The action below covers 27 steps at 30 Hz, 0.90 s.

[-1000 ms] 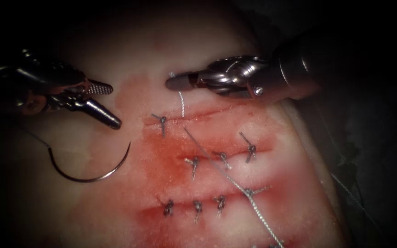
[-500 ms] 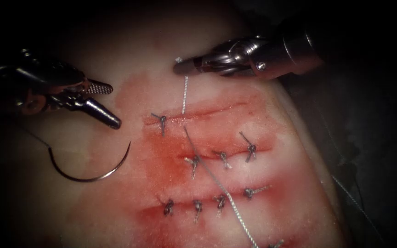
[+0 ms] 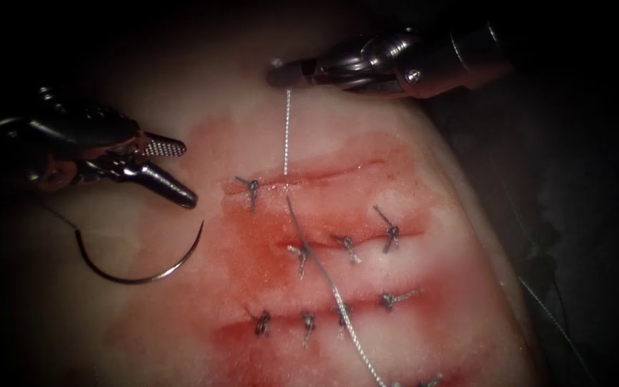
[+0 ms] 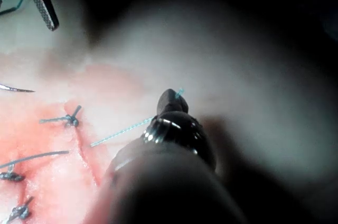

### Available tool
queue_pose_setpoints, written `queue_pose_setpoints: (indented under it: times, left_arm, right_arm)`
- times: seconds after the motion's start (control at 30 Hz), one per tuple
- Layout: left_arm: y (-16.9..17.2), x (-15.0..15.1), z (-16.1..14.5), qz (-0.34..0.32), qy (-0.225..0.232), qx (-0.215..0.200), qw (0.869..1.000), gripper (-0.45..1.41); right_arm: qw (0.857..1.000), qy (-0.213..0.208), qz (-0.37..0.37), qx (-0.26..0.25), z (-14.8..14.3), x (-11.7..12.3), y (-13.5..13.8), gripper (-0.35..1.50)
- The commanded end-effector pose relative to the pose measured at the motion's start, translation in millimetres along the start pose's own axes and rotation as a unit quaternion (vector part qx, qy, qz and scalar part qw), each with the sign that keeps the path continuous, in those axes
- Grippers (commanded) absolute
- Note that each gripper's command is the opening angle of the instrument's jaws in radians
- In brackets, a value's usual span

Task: Wound Closure
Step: Pull on the short end of the thread using the right gripper to extend the length of the tail, then grab the long end of the thread using the left gripper

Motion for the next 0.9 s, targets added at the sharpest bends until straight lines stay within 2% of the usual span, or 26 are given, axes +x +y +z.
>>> queue_pose_setpoints:
  times: [0.03, 0.13, 0.23, 0.27, 0.3, 0.37, 0.43, 0.47, 0.5, 0.57, 0.63, 0.73, 0.9]
  left_arm:
    - [0.0, -1.0, 0.8, 0.059, 0.001, 0.009, 0.998, 0.69]
    - [-1.3, -1.7, 1.5, 0.142, 0.003, 0.033, 0.989, 0.71]
    - [-3.3, -2.0, 2.2, 0.156, 0.007, 0.063, 0.986, 0.71]
    - [-4.2, -2.1, 2.5, 0.143, 0.010, 0.070, 0.987, 0.69]
    - [-4.9, -2.2, 2.7, 0.145, 0.010, 0.075, 0.987, 0.69]
    - [-6.6, -2.6, 3.4, 0.147, 0.011, 0.079, 0.986, 0.69]
    - [-8.8, -3.7, 4.5, 0.151, 0.015, 0.103, 0.983, 0.73]
    - [-9.5, -4.2, 4.9, 0.152, 0.016, 0.110, 0.982, 0.74]
    - [-9.5, -4.2, 4.9, 0.152, 0.016, 0.110, 0.982, 0.74]
    - [-11.6, -5.5, 6.1, 0.163, 0.019, 0.129, 0.978, 0.81]
    - [-12.3, -6.0, 6.5, 0.165, 0.020, 0.133, 0.977, 0.84]
    - [-14.6, -7.8, 8.4, 0.193, 0.018, 0.142, 0.971, 1.13]
    - [-18.0, -10.2, 11.3, 0.254, 0.012, 0.157, 0.954, 1.21]
  right_arm:
    - [1.000, -0.005, 0.001, 0.005, 0.9, -0.2, 0.1, -0.35]
    - [1.000, -0.011, 0.003, 0.015, 0.9, -0.3, 0.0, -0.35]
    - [1.000, -0.015, -0.011, 0.017, 0.9, -0.3, 0.0, -0.35]
    - [0.999, -0.018, -0.021, 0.017, 0.8, -0.4, 0.1, -0.10]
    - [0.999, -0.025, -0.031, 0.015, 0.8, -0.6, 0.1, 0.29]
    - [0.998, -0.050, -0.035, 0.006, 0.4, -0.6, 0.1, 0.84]
    - [0.993, -0.108, -0.045, -0.007, -0.5, 0.0, 0.4, 1.35]
    - [0.990, -0.132, -0.042, -0.009, -0.9, 0.3, 0.5, 1.40]
    - [0.990, -0.132, -0.042, -0.009, -0.9, 0.3, 0.5, 1.40]
    - [0.982, -0.185, -0.031, -0.026, -2.9, 1.5, 0.8, 1.41]
    - [0.980, -0.195, -0.028, -0.027, -3.5, 1.8, 0.9, 1.40]
    - [0.977, -0.209, -0.032, -0.018, -5.2, 2.5, 0.9, 1.38]
    - [0.976, -0.214, -0.031, -0.034, -7.3, 2.3, -0.7, 1.38]
